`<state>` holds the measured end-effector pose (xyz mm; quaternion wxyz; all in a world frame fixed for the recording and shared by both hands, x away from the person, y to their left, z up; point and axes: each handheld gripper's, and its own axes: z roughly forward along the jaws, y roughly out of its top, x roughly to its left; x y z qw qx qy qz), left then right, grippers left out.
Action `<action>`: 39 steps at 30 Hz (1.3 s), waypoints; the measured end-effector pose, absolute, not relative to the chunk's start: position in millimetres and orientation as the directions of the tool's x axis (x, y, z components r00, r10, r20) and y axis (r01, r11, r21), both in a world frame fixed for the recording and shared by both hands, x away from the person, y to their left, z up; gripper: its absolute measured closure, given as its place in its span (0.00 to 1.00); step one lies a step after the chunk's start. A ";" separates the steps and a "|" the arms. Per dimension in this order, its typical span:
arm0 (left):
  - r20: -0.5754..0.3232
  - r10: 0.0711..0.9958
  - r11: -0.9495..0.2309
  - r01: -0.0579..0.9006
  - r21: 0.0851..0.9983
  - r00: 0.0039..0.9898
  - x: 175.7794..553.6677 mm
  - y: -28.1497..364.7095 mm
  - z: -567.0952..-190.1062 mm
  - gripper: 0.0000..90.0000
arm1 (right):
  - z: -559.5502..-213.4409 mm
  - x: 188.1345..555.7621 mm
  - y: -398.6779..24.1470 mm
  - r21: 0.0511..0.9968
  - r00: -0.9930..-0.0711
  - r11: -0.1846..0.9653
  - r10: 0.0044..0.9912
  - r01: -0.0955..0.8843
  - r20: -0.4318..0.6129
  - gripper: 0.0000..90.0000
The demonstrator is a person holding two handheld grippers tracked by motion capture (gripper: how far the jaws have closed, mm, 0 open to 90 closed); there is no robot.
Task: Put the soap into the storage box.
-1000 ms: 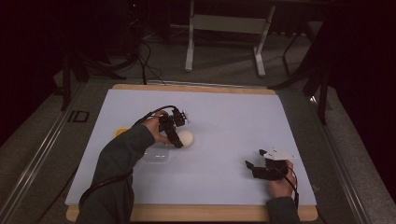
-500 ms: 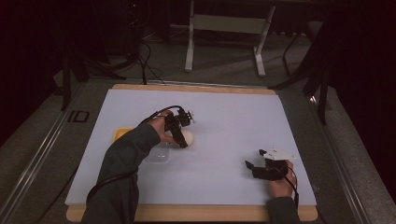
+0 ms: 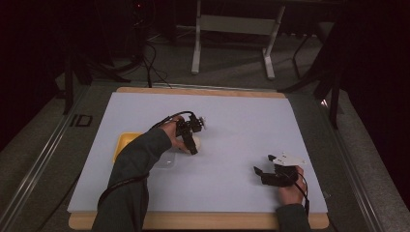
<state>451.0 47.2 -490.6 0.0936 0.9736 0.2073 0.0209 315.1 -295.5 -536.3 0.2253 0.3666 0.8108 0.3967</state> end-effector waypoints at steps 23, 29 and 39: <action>-0.002 0.409 -0.904 0.406 0.132 0.912 459.2 41.3 -505.3 0.17 | -536.3 315.1 -295.4 0.808 -0.631 0.417 0.772 0.416 -0.074 0.25; -0.005 0.395 -0.913 0.393 0.112 0.919 458.1 38.8 -502.9 0.25 | -536.3 315.1 -295.4 0.808 -0.631 0.418 0.772 0.416 -0.074 0.25; -0.010 0.383 -0.920 0.383 0.082 0.924 458.7 36.4 -501.2 0.28 | -536.3 315.1 -295.5 0.809 -0.632 0.417 0.772 0.415 -0.074 0.25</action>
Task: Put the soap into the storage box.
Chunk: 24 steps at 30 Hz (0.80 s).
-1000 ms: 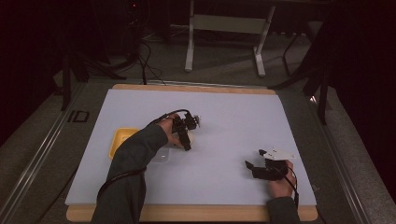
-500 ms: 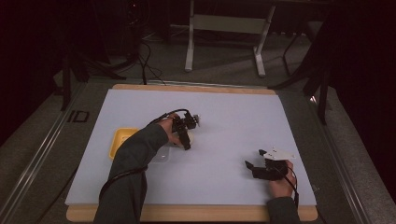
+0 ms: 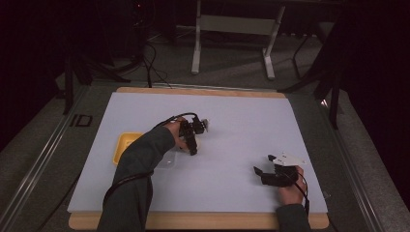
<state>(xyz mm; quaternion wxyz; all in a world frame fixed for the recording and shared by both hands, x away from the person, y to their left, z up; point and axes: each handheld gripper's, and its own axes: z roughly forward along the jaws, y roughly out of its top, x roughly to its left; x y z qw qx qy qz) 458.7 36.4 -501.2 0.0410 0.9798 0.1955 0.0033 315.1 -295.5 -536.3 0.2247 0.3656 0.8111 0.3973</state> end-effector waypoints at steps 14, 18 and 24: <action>-0.014 0.409 -0.910 0.410 0.064 0.912 461.1 38.6 -497.5 0.29 | -536.3 315.0 -295.4 0.809 -0.632 0.417 0.772 0.414 -0.074 0.25; -0.013 0.411 -0.909 0.411 0.068 0.911 461.0 39.6 -491.6 0.29 | -536.2 314.9 -295.5 0.809 -0.632 0.416 0.772 0.414 -0.074 0.25; -0.007 0.414 -0.907 0.414 0.078 0.910 460.5 41.8 -482.3 0.29 | -536.2 314.8 -295.4 0.810 -0.632 0.417 0.772 0.413 -0.075 0.25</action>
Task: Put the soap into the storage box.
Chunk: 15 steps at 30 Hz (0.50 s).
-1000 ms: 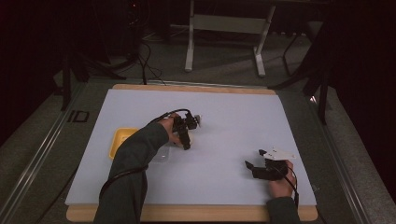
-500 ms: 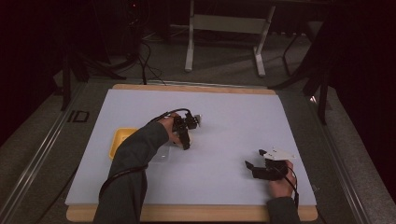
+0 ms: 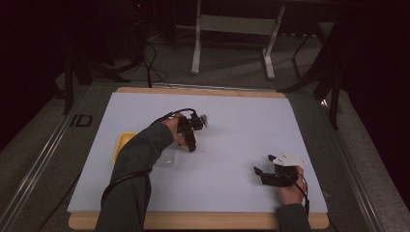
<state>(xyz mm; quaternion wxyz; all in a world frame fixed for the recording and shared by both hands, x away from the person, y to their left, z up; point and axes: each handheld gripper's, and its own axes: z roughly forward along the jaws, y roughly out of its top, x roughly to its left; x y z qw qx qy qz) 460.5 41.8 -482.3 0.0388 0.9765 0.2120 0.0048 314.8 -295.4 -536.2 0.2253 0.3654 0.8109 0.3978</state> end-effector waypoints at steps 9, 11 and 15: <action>-0.005 0.429 -0.900 0.428 0.086 0.903 461.1 47.6 -474.3 0.29 | -536.1 314.7 -295.5 0.810 -0.631 0.415 0.772 0.414 -0.073 0.25; -0.006 0.428 -0.900 0.427 0.081 0.904 460.8 48.9 -472.6 0.29 | -536.1 314.7 -295.5 0.810 -0.631 0.415 0.772 0.414 -0.073 0.25; -0.010 0.430 -0.899 0.430 0.087 0.903 459.8 52.5 -468.4 0.29 | -536.2 314.7 -295.5 0.810 -0.631 0.415 0.772 0.414 -0.073 0.25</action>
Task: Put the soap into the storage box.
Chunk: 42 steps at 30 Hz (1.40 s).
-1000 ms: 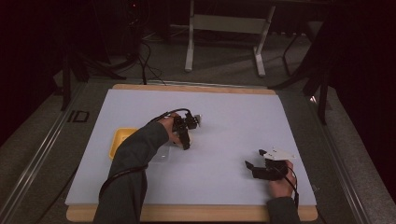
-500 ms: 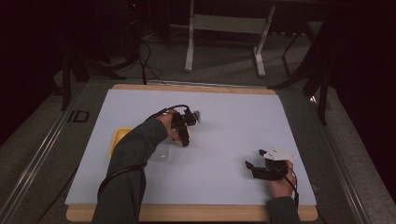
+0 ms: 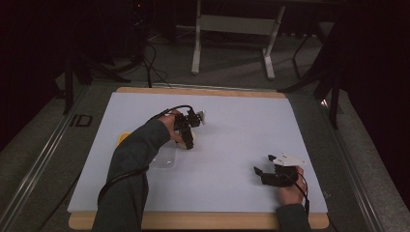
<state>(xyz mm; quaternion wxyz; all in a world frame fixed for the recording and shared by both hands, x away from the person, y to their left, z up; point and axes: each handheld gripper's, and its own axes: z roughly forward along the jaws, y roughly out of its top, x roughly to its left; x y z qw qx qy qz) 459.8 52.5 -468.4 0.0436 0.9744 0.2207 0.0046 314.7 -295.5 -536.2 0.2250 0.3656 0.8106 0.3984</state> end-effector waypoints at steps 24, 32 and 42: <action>0.027 0.444 -0.893 0.440 0.091 0.896 451.3 76.5 -445.1 0.29 | -536.2 314.3 -295.3 0.811 -0.630 0.415 0.773 0.413 -0.075 0.25; 0.030 0.450 -0.890 0.445 0.097 0.893 449.9 82.6 -439.8 0.29 | -536.1 314.2 -295.4 0.812 -0.630 0.416 0.772 0.410 -0.078 0.25; 0.038 0.456 -0.887 0.450 0.107 0.889 446.9 91.0 -434.7 0.29 | -536.0 314.0 -295.8 0.814 -0.631 0.413 0.772 0.407 -0.076 0.24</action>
